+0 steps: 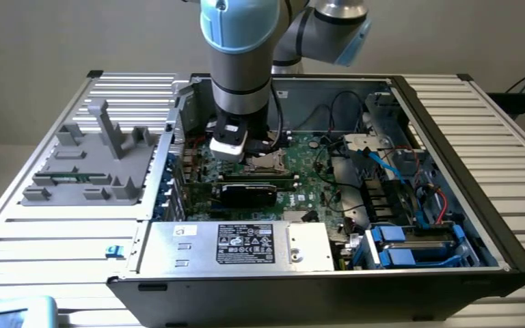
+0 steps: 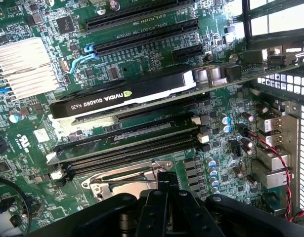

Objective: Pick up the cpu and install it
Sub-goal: 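Install the second cpu locking lever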

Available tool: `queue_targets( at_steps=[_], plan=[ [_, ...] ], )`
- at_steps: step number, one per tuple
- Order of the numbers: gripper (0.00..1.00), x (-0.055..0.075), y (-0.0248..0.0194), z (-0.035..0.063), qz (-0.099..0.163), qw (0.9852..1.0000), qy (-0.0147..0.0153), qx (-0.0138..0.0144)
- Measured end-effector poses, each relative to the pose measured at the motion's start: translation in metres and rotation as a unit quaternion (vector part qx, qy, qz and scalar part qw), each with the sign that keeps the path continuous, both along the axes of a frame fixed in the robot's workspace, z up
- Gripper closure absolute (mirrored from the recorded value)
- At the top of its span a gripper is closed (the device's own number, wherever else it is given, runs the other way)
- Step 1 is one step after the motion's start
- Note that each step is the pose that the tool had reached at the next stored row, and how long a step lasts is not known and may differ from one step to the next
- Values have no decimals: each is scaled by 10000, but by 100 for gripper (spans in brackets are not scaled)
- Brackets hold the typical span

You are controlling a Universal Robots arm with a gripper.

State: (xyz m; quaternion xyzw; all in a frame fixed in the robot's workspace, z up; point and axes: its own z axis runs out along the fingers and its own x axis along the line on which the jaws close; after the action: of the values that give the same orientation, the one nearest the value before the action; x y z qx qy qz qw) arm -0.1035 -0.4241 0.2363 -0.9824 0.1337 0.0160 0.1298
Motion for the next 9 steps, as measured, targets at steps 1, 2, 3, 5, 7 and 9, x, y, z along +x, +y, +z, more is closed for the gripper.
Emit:
queue_targets(
  at_steps=[1,2,3,5,7,9],
  plan=[
    [89,-3,0,-1,0,10000,0,0],
    [89,-3,0,-2,0,10000,1,-1],
    [89,-3,0,-4,1,10000,1,-1],
    [89,-4,6,-8,0,10000,1,-1],
    [89,-4,25,-10,-1,10000,0,0],
    [89,-2,35,-10,0,10000,1,0]
  ],
)
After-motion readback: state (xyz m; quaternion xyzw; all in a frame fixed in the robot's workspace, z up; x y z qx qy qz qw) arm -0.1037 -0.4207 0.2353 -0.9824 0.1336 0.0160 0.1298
